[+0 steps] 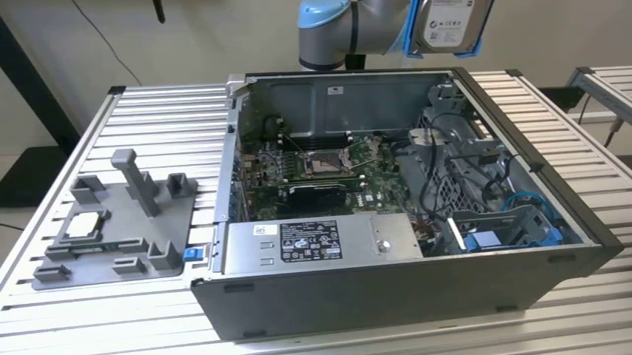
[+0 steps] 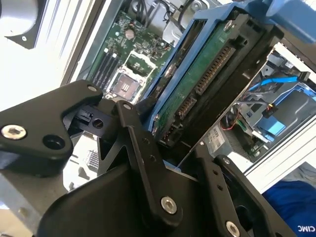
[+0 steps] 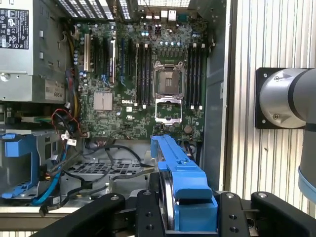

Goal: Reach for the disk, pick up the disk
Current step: 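Pick up the disk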

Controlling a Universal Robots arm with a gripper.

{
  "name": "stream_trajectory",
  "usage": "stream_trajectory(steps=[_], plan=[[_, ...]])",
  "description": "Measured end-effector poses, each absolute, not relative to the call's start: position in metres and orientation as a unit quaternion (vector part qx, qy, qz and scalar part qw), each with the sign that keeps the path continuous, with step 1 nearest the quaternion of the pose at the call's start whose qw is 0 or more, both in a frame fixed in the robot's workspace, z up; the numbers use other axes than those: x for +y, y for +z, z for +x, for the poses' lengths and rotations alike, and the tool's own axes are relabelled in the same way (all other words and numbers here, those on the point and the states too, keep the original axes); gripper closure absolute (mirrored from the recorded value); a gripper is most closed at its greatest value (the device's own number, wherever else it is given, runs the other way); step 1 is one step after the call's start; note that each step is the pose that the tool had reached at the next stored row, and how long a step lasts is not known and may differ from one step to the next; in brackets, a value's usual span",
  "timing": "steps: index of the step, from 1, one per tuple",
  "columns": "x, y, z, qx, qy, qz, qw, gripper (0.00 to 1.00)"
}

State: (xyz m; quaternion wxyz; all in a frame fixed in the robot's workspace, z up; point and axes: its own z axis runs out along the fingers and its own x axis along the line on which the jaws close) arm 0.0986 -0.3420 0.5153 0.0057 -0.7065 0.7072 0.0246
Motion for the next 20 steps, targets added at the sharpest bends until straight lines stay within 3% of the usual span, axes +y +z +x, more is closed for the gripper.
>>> stream_trajectory(steps=[20], plan=[[-0.358,0.515,0.1,0.707,0.025,-0.706,0.005,1.0]])
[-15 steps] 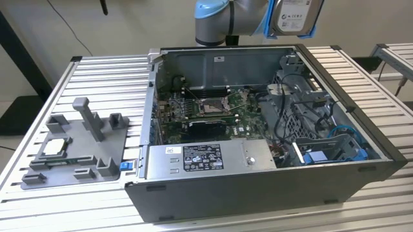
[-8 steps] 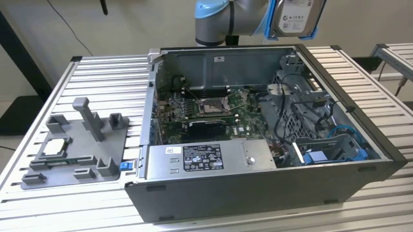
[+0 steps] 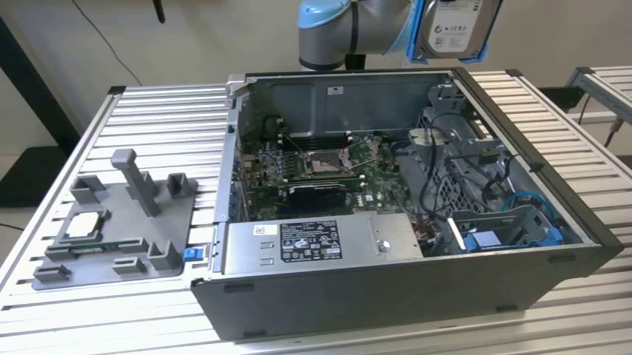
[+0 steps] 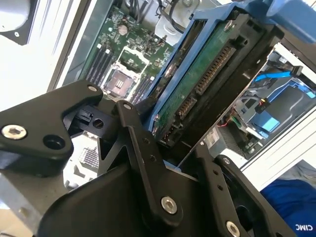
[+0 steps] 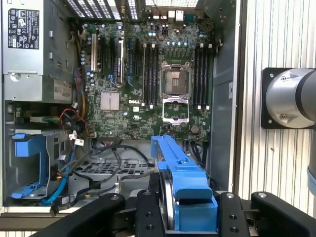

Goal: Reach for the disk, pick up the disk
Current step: 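Pick up the disk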

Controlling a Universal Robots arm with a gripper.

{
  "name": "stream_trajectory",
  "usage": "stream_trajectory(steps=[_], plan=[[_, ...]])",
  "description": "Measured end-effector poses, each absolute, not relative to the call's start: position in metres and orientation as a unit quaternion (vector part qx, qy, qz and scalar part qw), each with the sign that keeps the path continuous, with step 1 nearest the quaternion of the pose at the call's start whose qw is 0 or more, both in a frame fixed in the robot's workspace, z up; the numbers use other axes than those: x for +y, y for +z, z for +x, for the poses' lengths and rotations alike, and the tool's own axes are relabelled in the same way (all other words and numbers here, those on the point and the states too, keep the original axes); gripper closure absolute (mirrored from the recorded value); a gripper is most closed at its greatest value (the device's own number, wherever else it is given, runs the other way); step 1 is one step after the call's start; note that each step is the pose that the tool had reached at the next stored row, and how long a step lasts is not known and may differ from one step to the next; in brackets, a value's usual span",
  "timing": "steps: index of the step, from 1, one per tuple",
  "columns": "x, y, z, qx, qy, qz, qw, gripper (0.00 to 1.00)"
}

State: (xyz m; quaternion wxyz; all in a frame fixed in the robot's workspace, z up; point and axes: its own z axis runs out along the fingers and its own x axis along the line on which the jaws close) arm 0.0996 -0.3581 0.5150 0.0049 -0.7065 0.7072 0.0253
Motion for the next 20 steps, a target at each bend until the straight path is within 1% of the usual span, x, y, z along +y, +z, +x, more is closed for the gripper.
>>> stream_trajectory(steps=[20], plan=[[-0.369,0.514,0.101,0.707,0.026,-0.707,0.005,1.0]])
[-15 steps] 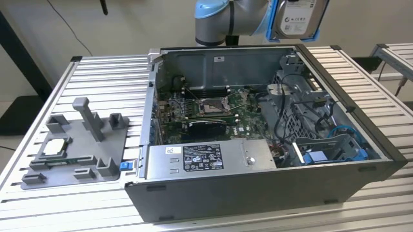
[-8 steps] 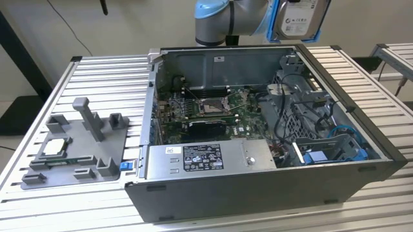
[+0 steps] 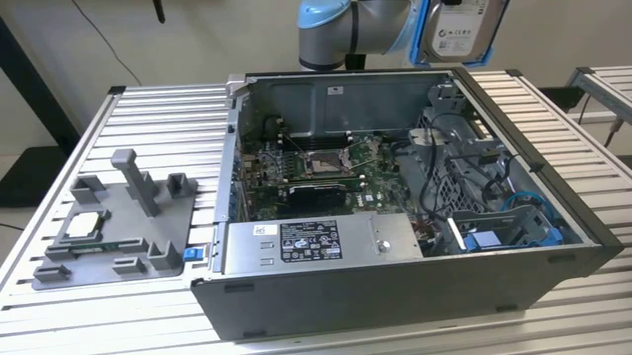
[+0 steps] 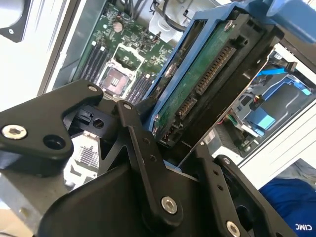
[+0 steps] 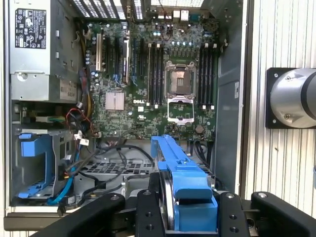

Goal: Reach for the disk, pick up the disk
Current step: 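Pick up the disk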

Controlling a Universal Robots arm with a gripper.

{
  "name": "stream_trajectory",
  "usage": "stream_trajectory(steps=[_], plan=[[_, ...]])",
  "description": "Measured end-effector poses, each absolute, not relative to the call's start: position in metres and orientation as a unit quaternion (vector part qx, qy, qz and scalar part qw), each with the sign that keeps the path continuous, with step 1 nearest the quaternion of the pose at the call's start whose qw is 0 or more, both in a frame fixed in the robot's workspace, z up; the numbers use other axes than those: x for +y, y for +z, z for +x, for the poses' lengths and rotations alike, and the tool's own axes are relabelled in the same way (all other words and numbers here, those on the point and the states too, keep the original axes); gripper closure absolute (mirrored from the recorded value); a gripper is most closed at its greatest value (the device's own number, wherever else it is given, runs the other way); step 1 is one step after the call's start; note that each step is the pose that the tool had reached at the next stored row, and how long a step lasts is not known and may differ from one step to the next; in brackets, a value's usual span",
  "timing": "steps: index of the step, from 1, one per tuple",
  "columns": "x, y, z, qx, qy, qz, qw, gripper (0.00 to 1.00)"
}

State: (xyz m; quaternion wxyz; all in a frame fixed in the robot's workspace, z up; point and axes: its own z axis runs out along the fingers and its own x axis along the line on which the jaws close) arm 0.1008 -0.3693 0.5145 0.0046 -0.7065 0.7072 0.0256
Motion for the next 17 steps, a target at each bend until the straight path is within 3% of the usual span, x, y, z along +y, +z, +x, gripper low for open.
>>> stream_trajectory(steps=[17], plan=[[-0.382,0.513,0.102,0.707,0.026,-0.706,0.004,1.0]])
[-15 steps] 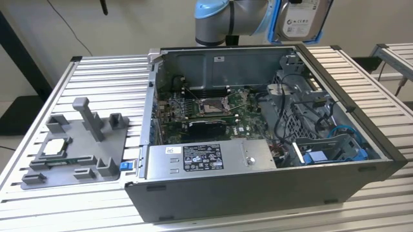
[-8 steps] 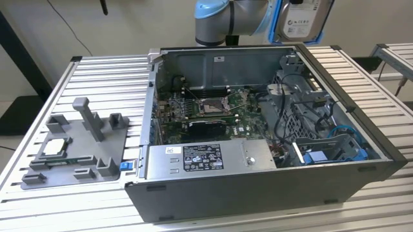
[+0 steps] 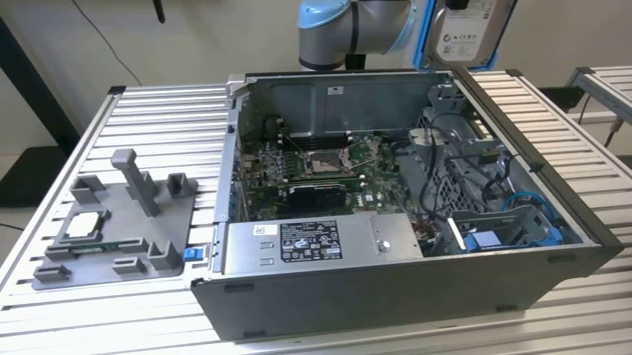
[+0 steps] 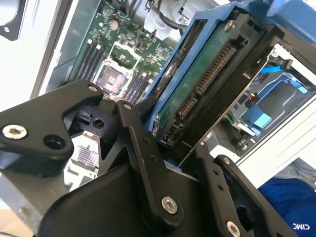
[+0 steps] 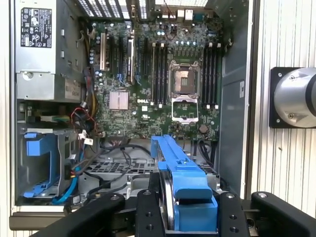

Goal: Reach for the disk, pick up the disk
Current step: 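Pick up the disk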

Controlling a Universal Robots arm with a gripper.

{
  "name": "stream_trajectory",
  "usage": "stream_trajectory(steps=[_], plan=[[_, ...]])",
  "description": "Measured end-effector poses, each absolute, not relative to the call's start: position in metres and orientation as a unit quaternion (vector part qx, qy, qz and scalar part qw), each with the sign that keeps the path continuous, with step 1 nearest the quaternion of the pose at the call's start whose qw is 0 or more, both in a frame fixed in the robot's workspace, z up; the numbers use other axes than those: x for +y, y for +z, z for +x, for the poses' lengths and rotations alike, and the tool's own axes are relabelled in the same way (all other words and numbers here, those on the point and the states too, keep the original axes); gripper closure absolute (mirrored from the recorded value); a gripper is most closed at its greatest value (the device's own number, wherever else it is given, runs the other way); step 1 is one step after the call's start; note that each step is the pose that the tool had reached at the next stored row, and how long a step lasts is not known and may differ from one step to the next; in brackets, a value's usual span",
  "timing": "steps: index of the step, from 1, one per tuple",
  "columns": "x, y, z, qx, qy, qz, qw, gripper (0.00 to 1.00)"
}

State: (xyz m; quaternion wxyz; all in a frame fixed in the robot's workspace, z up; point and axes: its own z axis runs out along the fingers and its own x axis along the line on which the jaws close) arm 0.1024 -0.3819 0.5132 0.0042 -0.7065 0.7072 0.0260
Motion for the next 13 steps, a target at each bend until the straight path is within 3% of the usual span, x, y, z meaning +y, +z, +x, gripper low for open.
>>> stream_trajectory(steps=[13], plan=[[-0.408,0.512,0.104,0.707,0.027,-0.706,0.003,1.0]])
